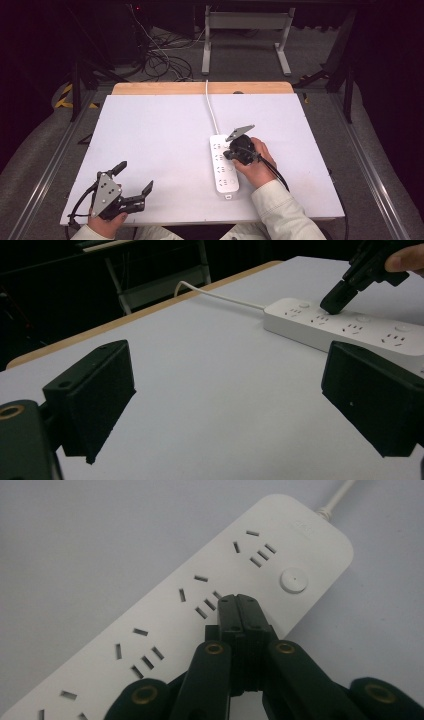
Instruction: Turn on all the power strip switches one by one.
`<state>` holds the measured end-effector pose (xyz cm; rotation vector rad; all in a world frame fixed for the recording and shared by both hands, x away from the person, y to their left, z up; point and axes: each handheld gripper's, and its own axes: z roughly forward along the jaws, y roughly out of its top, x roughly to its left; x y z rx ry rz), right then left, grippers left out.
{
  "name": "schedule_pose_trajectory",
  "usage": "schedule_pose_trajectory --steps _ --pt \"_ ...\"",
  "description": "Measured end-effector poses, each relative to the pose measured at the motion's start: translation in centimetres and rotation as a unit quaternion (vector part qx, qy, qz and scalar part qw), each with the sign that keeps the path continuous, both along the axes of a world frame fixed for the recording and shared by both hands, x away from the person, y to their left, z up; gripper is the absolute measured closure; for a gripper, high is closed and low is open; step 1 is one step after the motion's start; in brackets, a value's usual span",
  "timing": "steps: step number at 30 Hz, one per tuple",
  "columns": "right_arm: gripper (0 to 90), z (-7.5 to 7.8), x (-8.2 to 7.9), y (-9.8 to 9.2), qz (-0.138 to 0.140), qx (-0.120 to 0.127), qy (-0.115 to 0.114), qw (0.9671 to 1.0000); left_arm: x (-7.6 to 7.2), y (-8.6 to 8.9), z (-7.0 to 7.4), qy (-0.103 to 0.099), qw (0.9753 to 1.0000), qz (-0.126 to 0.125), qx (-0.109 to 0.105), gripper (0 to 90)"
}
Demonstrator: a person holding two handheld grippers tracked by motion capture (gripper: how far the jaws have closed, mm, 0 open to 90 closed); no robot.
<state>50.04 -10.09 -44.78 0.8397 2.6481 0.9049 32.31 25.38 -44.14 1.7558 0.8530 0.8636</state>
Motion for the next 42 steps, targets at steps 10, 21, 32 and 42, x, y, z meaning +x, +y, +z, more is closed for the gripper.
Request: schedule_pose_trajectory --steps 10,21,32,42 --pt "90.0 -0.1 0.2 -0.2 0.0 0.006 0.005 1.0 0.0 0.0 0.0 0.0 1.0 0.002 -0.002 7.3" --pt "90.0 2.0 -0.8 -0.9 0.011 0.053 -0.043 0.9976 0.1 0.1 0.0 0.0 1.0 0.003 -0.003 7.3" --pt "90.0 2.4 -1.0 -0.9 0.01 0.055 -0.048 0.9973 0.1 0.1 0.0 0.0 1.0 0.003 -0.002 7.3" --pt "90.0 3.1 -0.8 -0.5 0.018 0.053 -0.052 0.9971 0.1 0.1 0.0 -0.002 1.0 0.004 -0.002 7.3"
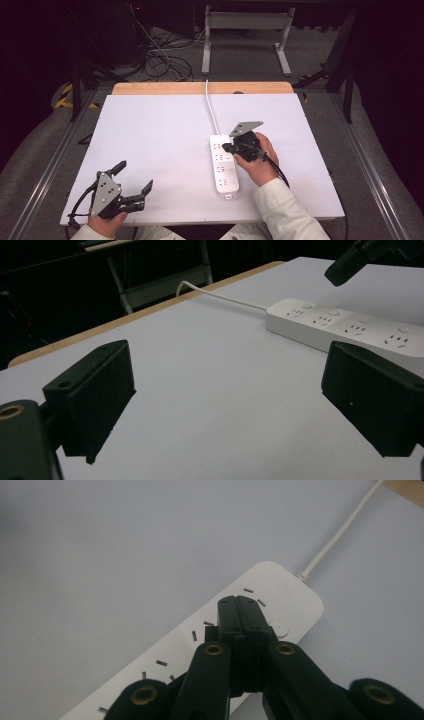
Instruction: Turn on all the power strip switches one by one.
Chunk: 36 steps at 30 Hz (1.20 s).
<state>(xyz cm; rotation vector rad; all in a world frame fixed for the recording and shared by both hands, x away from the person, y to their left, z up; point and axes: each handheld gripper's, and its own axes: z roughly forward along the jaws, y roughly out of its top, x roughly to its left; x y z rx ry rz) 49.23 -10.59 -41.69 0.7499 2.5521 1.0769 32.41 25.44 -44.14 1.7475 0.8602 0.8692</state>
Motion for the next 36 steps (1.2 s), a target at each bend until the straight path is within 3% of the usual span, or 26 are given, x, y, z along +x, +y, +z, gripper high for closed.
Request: schedule_pose_trajectory --steps 11,21,36 --pt "90.0 0.3 2.0 0.4 -0.007 -0.003 0.013 0.9999 0.0 0.1 0.0 0.0 1.0 0.0 0.001 7.3" --pt "90.0 -0.8 3.9 0.2 -0.023 -0.007 0.028 0.9993 0.0 0.1 0.0 0.0 1.0 0.0 0.001 7.3" --pt "90.0 -2.1 5.0 0.6 -0.025 -0.024 0.047 0.9983 0.1 0.1 0.0 0.001 1.0 0.0 0.001 7.3"
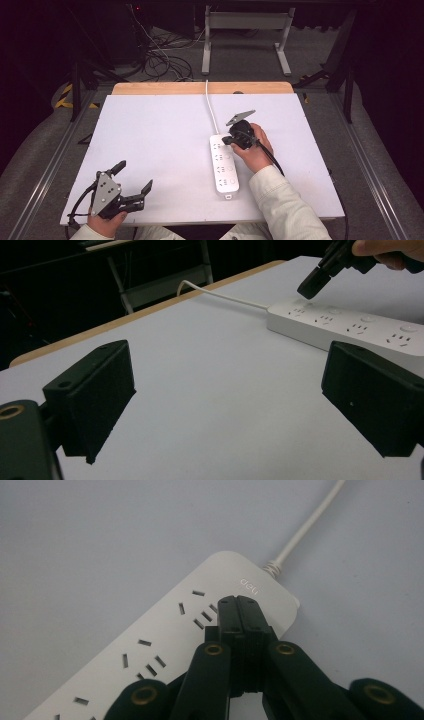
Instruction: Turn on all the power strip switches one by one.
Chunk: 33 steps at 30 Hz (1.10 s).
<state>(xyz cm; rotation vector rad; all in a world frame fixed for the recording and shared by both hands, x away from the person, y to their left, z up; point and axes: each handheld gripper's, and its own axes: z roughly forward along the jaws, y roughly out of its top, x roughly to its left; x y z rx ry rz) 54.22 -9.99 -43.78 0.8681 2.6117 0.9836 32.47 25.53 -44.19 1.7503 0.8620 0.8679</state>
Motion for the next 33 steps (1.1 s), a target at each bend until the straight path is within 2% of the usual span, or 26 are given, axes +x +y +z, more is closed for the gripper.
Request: schedule_pose_trajectory --steps 17,33 --pt "90.0 -0.56 0.24 0.22 0.0 -0.016 0.008 0.9998 0.0 -0.01 0.0 0.0 1.0 0.0 -0.002 7.3" --pt "90.0 -0.73 0.24 0.07 -0.002 -0.01 0.013 0.9999 -0.04 -0.01 0.02 -0.001 1.0 0.0 0.001 7.3"
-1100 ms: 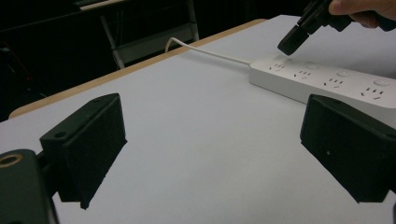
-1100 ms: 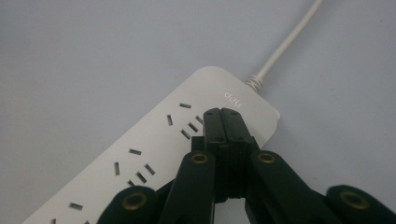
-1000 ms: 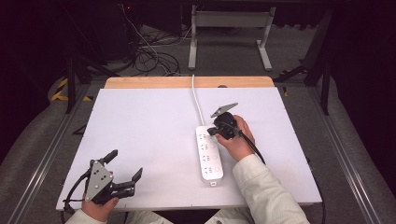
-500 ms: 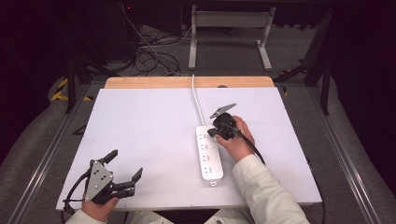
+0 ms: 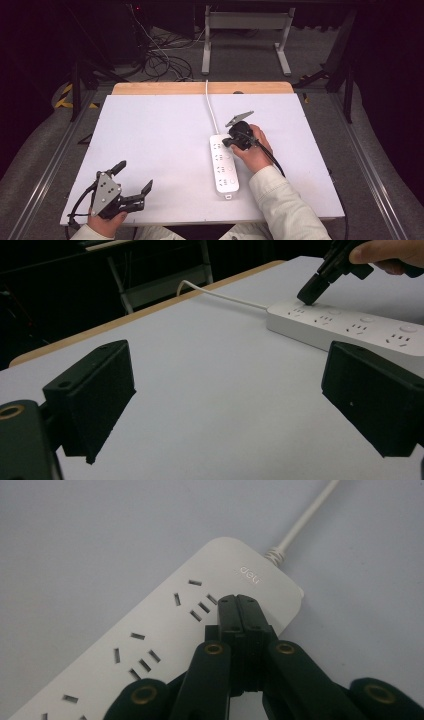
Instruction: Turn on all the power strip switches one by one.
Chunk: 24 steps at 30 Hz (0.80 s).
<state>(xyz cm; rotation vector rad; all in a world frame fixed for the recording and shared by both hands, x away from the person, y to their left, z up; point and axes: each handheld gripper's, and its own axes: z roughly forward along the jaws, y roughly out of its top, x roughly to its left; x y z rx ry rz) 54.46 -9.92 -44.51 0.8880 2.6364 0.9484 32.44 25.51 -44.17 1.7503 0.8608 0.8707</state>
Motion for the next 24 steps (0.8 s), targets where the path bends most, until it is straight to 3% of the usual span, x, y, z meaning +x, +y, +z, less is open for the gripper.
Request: schedule_pose_trajectory --steps 24 --pt "90.0 -0.31 -0.1 0.19 -0.009 -0.004 0.001 0.9999 -0.01 0.01 0.01 0.0 1.0 -0.001 -0.001 7.3"
